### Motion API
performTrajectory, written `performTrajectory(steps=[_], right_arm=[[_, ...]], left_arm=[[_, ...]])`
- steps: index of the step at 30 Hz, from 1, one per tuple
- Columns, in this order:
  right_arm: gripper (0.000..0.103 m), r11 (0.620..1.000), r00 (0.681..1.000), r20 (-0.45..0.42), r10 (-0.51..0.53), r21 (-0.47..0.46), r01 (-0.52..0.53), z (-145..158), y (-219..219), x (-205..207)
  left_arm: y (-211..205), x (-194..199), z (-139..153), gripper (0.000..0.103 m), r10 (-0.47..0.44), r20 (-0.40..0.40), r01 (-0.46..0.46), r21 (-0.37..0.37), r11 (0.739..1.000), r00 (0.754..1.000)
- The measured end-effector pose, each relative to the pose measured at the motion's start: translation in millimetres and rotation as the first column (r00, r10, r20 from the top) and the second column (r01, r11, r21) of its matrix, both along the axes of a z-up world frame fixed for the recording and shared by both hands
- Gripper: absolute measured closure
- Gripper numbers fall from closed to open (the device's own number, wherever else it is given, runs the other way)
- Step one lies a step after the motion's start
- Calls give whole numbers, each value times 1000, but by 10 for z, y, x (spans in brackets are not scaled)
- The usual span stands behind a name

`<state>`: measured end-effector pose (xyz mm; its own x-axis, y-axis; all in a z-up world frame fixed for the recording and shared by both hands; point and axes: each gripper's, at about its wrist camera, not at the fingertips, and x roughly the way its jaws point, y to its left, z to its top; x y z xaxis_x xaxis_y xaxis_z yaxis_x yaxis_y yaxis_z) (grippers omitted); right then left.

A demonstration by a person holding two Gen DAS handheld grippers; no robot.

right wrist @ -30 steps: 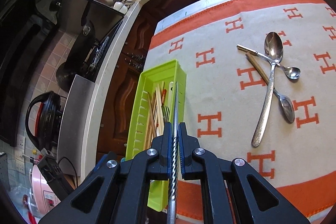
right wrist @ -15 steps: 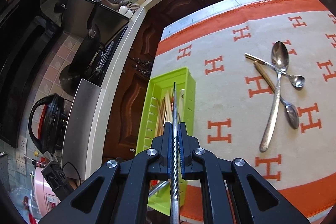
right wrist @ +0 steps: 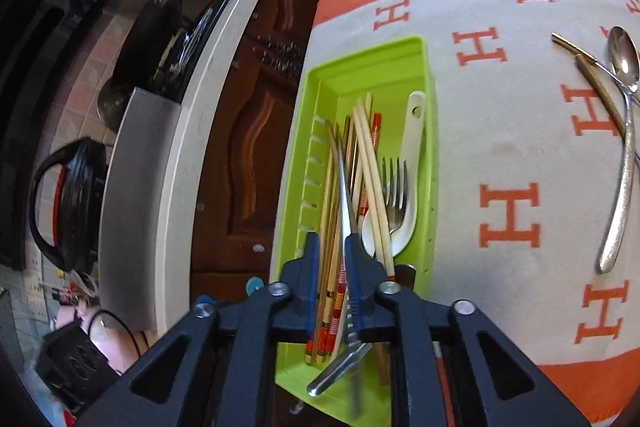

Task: Organize utensils
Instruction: 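Lift the metal chopstick and lower it into the green tray, releasing, then move both open tools over the spoons lying on the cloth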

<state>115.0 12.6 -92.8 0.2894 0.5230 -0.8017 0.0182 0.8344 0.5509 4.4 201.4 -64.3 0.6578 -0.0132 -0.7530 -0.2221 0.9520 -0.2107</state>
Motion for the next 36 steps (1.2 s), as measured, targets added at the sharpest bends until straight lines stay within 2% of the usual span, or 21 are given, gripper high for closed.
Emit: performTrajectory(steps=[1, 4, 8, 16, 21, 26, 36], right_arm=[[73, 1000, 1000, 3, 7, -4, -7, -15, 19, -14], [67, 999, 999, 25, 36, -36, -35, -14, 47, -53], [66, 995, 996, 61, 58, -87, -52, 4, -10, -108], [65, 986, 988, 138, 73, -161, -50, 69, -390, -302], [65, 978, 977, 203, 63, -210, -20, 129, -715, -446], [56, 973, 971, 239, 27, -230, 29, 160, -1089, -558], [56, 964, 963, 264, -53, -240, 119, 116, -2093, -633]], left_arm=[[0, 2, -3, 56, 0, -2, 0, 0, 1000, 1000], [-16, 8, -5, 56, -1, -6, 1, -3, 1000, 1000], [-90, 4, 11, 56, -18, -3, 18, 1, 1000, 1000], [-394, 16, 71, 56, -82, -7, 82, 18, 996, 997], [-676, 63, 113, 56, -137, -7, 137, 23, 990, 991], [-1026, 153, 125, 56, -205, -7, 205, 35, 978, 979], [-1921, 499, 120, 56, -348, -5, 348, 60, 936, 937]])
